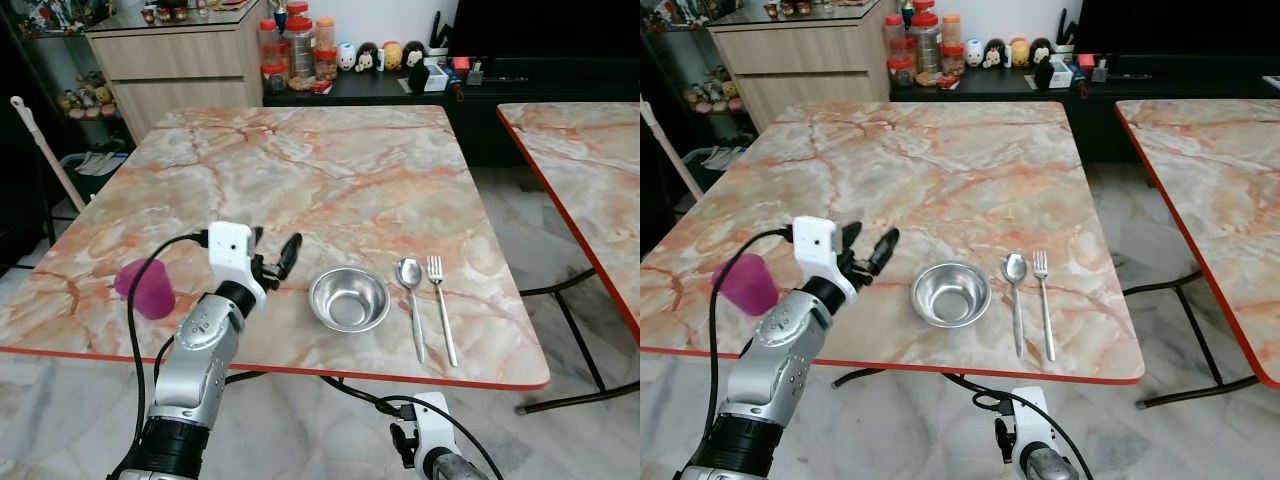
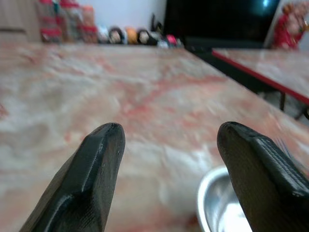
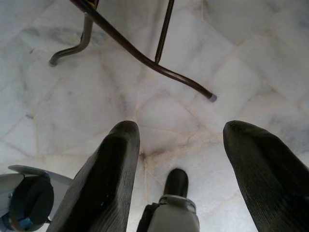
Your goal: Setting the table
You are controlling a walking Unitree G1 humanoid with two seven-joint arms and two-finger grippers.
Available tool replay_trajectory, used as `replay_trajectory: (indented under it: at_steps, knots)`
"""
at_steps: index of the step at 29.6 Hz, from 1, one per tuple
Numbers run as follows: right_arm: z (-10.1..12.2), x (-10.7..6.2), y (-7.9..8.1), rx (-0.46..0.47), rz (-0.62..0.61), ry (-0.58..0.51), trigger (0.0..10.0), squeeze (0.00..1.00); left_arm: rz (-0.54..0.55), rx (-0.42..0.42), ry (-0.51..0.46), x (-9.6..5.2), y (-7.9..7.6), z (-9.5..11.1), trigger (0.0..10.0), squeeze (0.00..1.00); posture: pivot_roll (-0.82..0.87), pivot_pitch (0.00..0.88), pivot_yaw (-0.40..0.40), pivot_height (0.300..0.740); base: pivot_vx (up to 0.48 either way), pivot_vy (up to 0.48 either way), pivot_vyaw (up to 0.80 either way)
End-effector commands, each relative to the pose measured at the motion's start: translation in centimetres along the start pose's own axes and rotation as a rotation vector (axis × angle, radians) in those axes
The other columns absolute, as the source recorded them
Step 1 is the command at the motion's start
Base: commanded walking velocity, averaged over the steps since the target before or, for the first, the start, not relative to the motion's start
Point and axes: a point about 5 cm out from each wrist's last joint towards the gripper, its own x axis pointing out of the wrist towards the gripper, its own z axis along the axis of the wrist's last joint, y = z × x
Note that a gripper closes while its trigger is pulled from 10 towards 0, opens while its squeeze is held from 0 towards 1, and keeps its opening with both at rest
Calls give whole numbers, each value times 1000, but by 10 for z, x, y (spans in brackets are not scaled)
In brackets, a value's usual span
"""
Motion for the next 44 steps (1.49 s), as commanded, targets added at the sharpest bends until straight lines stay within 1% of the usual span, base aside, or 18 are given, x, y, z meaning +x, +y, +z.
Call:
replay_trajectory:
  at_steps: [1, 4, 5, 6, 7, 8, 9, 13, 16, 18, 21, 30, 35, 38, 40, 44]
  knots:
    - [0, 0, 1, 10, 1, 0, 10000, 0, -41, 9, 36, -3, -7, -4, 10000, 0, 37, 27, 46, 728, 0, 0, 0]
    - [-1, 0, 1, 12, 0, 1, 10000, 0, -32, 8, 44, -4, -7, -7, 10000, 0, 34, 30, 47, 728, 0, 0, 0]
    - [-1, 0, 1, 15, -1, 1, 10000, 0, 9, -8, 48, -4, -3, -11, 10000, 0, 34, 30, 47, 728, 0, 0, 0]
    - [-1, 0, 1, 16, -1, 1, 10000, 0, 28, -14, 49, -4, -1, -12, 10000, 0, 34, 30, 47, 728, 0, 0, 0]
    - [-1, 0, 1, 13, 1, -3, 10000, 0, 50, -2, 45, -4, 1, -13, 10000, 0, 31, 31, 44, 728, 0, 0, 0]
    - [0, 0, 1, 10, 2, -5, 10000, 0, 97, 16, 39, -5, 7, -15, 10000, 0, 32, 31, 42, 728, 0, 0, 0]
    - [0, 0, 0, 10, 1, -6, 10000, 0, 136, 16, 29, -5, 12, -15, 10000, 0, 32, 31, 42, 728, 0, 0, 0]
    - [0, 0, 0, 8, 1, -8, 10000, 0, 213, 6, -31, -7, 21, -6, 10000, 0, 31, 29, 40, 728, 0, 0, 0]
    - [-1, 0, 0, 3, 2, 4, 10000, 0, 239, 5, -54, -7, 25, -2, 10000, 0, 32, 28, 38, 728, 0, -304, 0]
    - [-1, 0, 1, 11, 5, 6, 10000, 0, 257, 11, -64, -7, 28, -1, 10000, 0, 32, 30, 37, 719, 0, -349, -413]
    - [0, 0, 1, 10, 9, -2, 10000, 0, 271, 5, -84, -7, 30, 1, 10000, 0, 31, 30, 37, 702, 0, -349, -413]
    - [0, 0, 1, 8, 15, -8, 10000, 0, 269, 8, -89, -6, 29, 1, 10000, 0, 31, 28, 36, 702, 0, -349, 0]
    - [0, 0, 1, 7, 13, -4, 10000, 0, 266, 4, -95, -5, 28, 1, 10000, 0, 32, 29, 34, 702, 0, 0, 0]
    - [0, 0, 0, 6, 14, -1, 10000, 0, 265, 21, -66, -5, 29, 0, 10000, 0, 32, 29, 33, 702, 0, 0, 0]
    - [0, 0, 0, 6, 15, 0, 10000, 0, 265, 18, -59, -5, 30, 1, 10000, 0, 32, 29, 33, 702, 0, 0, 0]
    - [-1, 0, 1, 4, 17, 2, 10000, 0, 267, 58, -15, -4, 32, 2, 10000, 0, 35, 30, 33, 702, 0, 0, 0]
